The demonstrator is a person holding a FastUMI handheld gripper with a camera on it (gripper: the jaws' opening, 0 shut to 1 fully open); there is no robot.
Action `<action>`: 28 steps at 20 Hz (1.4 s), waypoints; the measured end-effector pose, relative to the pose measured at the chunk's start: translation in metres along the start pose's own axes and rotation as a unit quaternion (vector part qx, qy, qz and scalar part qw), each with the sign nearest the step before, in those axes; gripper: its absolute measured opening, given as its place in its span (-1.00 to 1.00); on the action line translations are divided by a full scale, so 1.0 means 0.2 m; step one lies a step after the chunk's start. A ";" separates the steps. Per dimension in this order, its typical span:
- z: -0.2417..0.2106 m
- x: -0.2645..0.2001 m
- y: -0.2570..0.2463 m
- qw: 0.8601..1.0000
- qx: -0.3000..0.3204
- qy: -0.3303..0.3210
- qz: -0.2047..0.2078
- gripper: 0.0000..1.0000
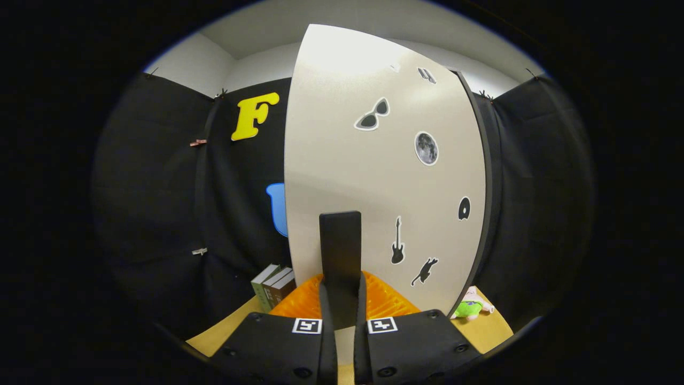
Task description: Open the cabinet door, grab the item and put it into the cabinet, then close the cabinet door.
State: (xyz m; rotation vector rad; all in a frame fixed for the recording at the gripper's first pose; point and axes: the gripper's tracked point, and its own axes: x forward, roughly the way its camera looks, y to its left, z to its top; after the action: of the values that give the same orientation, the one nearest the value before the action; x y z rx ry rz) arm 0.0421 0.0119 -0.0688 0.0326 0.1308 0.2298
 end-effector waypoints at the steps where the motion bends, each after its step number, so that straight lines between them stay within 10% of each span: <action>1: 0.00 -0.02 -0.01 1.000 -0.006 0.001 0.013 -0.68; 13: -0.01 -0.20 -0.17 0.995 0.007 -0.003 0.098 -0.68; 28: 0.02 -0.30 -0.49 0.999 -0.001 -0.031 -0.031 -0.71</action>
State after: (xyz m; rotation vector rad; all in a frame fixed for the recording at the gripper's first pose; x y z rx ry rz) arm 0.0070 -0.0982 -0.0615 0.0341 0.0688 0.1668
